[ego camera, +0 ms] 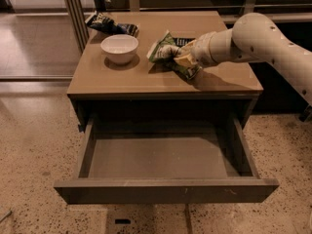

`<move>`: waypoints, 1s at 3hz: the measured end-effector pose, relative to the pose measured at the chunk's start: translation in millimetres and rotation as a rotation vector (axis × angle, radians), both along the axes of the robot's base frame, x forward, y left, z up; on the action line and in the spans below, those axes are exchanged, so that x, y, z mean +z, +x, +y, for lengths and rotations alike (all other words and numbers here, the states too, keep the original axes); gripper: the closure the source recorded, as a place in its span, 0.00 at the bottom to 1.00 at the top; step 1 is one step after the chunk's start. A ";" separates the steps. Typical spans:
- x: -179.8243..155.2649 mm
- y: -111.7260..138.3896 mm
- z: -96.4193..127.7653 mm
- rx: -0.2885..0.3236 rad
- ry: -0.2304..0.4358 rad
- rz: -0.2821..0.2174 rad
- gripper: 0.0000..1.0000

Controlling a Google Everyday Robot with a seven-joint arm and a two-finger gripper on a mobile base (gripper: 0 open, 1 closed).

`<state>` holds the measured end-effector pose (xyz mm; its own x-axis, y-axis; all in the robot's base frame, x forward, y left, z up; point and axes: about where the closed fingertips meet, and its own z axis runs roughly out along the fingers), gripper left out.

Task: Pick green jalapeno chip bag from top drawer and place on counter

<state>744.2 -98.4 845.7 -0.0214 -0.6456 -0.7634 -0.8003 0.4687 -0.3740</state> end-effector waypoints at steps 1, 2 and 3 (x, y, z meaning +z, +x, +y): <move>0.0 0.0 0.0 0.000 0.000 0.000 0.35; 0.0 0.0 0.0 0.000 0.000 0.000 0.12; 0.0 0.0 0.1 0.000 0.000 0.000 0.00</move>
Offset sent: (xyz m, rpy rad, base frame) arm 0.0000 0.0000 0.0000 0.0000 0.0000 0.0000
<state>744.2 -98.3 845.7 -0.0214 -0.6456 -0.7634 -0.8003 0.4686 -0.3739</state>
